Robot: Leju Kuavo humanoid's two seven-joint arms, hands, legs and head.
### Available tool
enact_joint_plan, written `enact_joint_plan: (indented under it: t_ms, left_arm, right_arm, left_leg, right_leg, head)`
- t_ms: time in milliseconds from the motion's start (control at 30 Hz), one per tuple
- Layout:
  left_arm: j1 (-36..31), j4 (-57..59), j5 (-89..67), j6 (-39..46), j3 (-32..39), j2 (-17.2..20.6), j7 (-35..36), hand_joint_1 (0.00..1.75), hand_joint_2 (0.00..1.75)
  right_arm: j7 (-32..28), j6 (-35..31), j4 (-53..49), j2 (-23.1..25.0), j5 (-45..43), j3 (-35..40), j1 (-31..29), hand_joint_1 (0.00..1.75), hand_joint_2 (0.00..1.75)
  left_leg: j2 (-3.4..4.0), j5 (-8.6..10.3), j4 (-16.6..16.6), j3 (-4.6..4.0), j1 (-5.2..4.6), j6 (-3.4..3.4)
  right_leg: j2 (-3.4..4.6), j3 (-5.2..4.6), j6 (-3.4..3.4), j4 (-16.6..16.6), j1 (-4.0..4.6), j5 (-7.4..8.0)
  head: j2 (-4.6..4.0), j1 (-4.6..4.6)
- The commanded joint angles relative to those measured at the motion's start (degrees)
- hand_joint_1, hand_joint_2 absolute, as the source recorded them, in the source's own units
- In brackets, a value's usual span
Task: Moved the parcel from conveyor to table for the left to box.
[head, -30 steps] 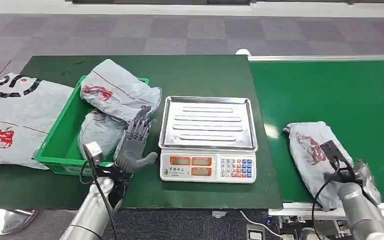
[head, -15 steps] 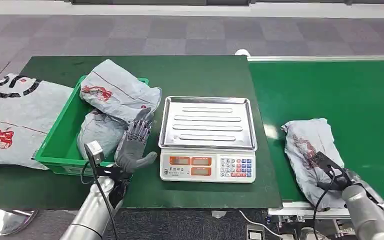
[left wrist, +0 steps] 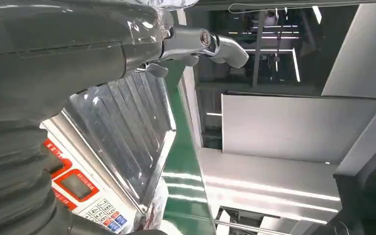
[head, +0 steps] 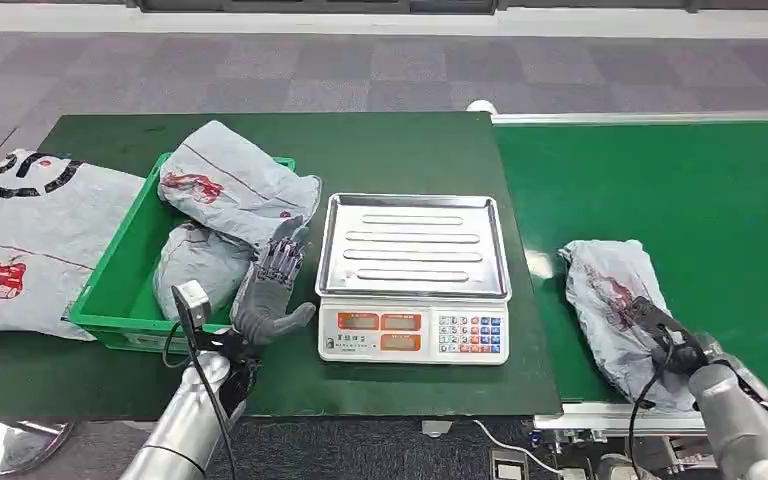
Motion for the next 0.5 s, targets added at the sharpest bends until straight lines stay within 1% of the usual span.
enact_joint_plan:
  t_ms: [33, 133, 200, 233, 500]
  left_arm:
    - [-1.8, 3.5, -0.1, 0.2, 1.7, 0.5, -2.8, 0.00, 1.75]
    - [-1.8, 3.5, -0.1, 0.2, 1.7, 0.5, -2.8, 0.00, 1.75]
    - [-1.8, 3.5, -0.1, 0.2, 1.7, 0.5, -2.8, 0.00, 1.75]
    - [-1.8, 3.5, -0.1, 0.2, 1.7, 0.5, -2.8, 0.00, 1.75]
    - [-1.8, 3.5, -0.1, 0.2, 1.7, 0.5, -2.8, 0.00, 1.75]
  right_arm:
    - [0.2, 0.6, 3.9, 1.6, -0.1, 1.8, -0.3, 1.75, 1.75]
    - [0.2, 0.6, 3.9, 1.6, -0.1, 1.8, -0.3, 1.75, 1.75]
    - [0.2, 0.6, 3.9, 1.6, -0.1, 1.8, -0.3, 1.75, 1.75]
    - [0.2, 0.6, 3.9, 1.6, -0.1, 1.8, -0.3, 1.75, 1.75]
    - [0.2, 0.6, 3.9, 1.6, -0.1, 1.8, -0.3, 1.75, 1.75]
  left_leg:
    - [0.07, 0.00, -0.1, 0.16, 0.09, -0.06]
    - [0.02, -0.02, 0.0, 0.06, 0.06, -0.02]
    - [0.02, 0.04, -0.2, 0.16, 0.09, -0.05]
    - [0.02, 0.00, -0.1, 0.07, 0.06, -0.03]
    - [-0.02, 0.01, -0.1, 0.12, 0.07, -0.03]
  right_leg:
    - [0.06, 0.18, -0.10, -0.2, 0.10, 0.05]
    - [0.02, 0.08, -0.04, -0.1, 0.06, 0.00]
    - [0.02, 0.21, -0.10, -0.3, 0.09, 0.07]
    - [0.03, 0.11, -0.06, -0.1, 0.05, 0.01]
    - [-0.05, 0.21, -0.09, -0.2, 0.07, 0.01]
  head:
    - [0.00, 0.00]
    - [0.00, 0.00]
    - [0.00, 0.00]
    - [0.00, 0.00]
    - [0.00, 0.00]
